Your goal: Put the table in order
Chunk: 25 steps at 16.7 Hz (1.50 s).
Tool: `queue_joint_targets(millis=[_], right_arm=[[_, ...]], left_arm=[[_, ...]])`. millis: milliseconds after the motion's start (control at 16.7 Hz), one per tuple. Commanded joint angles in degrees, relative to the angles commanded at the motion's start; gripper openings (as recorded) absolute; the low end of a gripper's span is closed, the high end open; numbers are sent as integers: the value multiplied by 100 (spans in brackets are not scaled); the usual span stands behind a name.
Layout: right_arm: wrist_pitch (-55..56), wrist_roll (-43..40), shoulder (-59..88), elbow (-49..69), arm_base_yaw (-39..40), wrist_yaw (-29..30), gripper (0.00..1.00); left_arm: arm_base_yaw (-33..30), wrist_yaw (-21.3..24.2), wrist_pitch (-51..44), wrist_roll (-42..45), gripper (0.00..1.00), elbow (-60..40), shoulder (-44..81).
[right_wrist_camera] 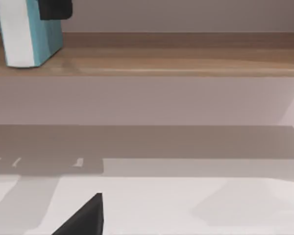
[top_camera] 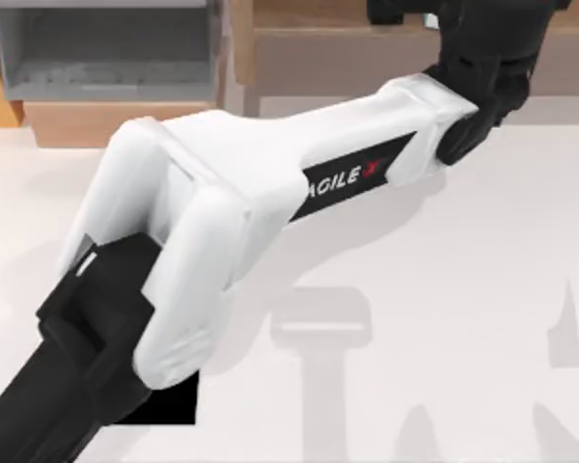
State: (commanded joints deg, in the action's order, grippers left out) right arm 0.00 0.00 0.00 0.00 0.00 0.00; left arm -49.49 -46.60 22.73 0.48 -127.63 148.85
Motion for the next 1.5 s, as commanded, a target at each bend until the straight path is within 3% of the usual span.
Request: queue_joint_targets(millis=[420,780,1080,1500], right_arm=[[0,0,0,0,0,0,100],[0,0,0,0,0,0,100],[0,0,0,0,0,0,100],[0,0,0,0,0,0,100]], left_arm=[[-17,-43,-16,15,100,-63,40],[85,70,-461,3,100,-986,528],[107,91,-530,1,100,-1100,588],[107,91,-530,1,47,-1100,588]])
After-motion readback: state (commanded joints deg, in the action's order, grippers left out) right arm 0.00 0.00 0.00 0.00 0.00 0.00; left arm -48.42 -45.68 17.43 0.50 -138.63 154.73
